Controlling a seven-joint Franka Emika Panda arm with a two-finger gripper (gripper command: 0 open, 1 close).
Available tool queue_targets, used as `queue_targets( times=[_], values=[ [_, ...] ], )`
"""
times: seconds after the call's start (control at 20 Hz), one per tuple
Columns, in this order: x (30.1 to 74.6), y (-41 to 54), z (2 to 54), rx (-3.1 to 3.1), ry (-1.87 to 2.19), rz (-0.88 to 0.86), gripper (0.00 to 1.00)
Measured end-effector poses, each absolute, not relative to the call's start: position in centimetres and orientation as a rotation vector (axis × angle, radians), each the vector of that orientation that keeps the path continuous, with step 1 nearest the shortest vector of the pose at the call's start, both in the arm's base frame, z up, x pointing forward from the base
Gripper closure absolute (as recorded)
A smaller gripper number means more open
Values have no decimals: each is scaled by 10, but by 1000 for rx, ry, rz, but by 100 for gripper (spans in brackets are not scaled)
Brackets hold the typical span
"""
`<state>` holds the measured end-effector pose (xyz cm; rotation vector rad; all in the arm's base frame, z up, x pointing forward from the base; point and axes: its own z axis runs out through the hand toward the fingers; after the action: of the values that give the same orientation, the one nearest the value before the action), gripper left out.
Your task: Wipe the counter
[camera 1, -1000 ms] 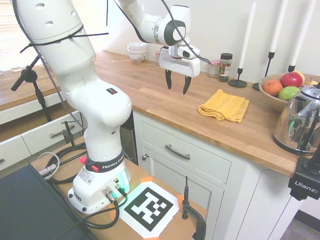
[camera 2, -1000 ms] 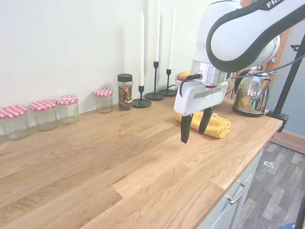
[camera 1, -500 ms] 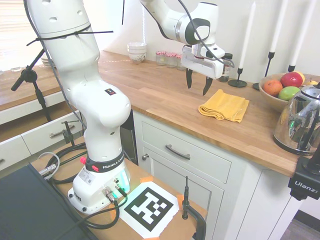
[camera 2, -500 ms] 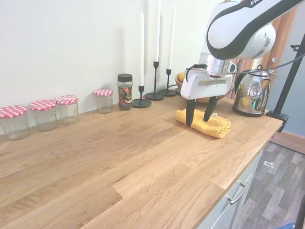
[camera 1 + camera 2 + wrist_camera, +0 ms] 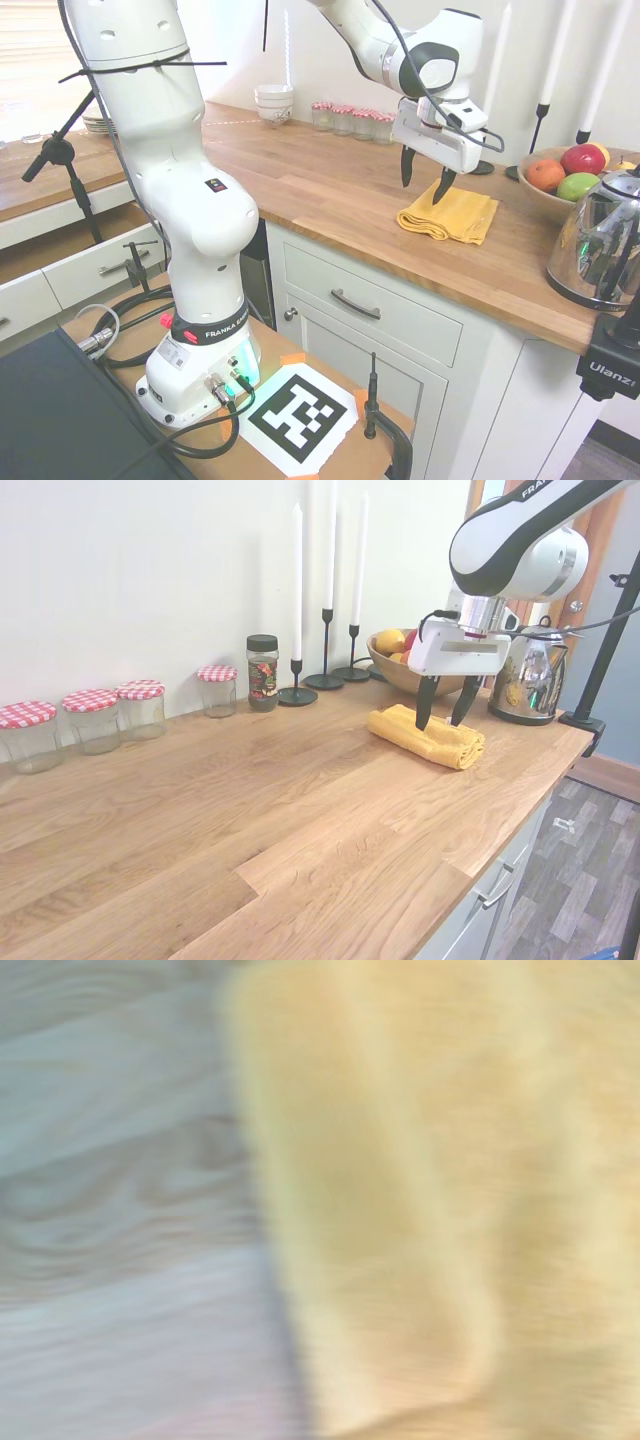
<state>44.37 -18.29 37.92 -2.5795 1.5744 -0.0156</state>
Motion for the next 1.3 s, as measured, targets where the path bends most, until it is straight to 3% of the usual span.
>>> queue_targets(
  times=[0.8, 0.85, 1.3],
  values=[
    [395, -254, 352, -2486, 1701, 46, 0],
    [395, -253, 352, -2486, 1701, 47, 100],
    [398, -247, 348, -2502, 1681, 60, 100]
  ],
)
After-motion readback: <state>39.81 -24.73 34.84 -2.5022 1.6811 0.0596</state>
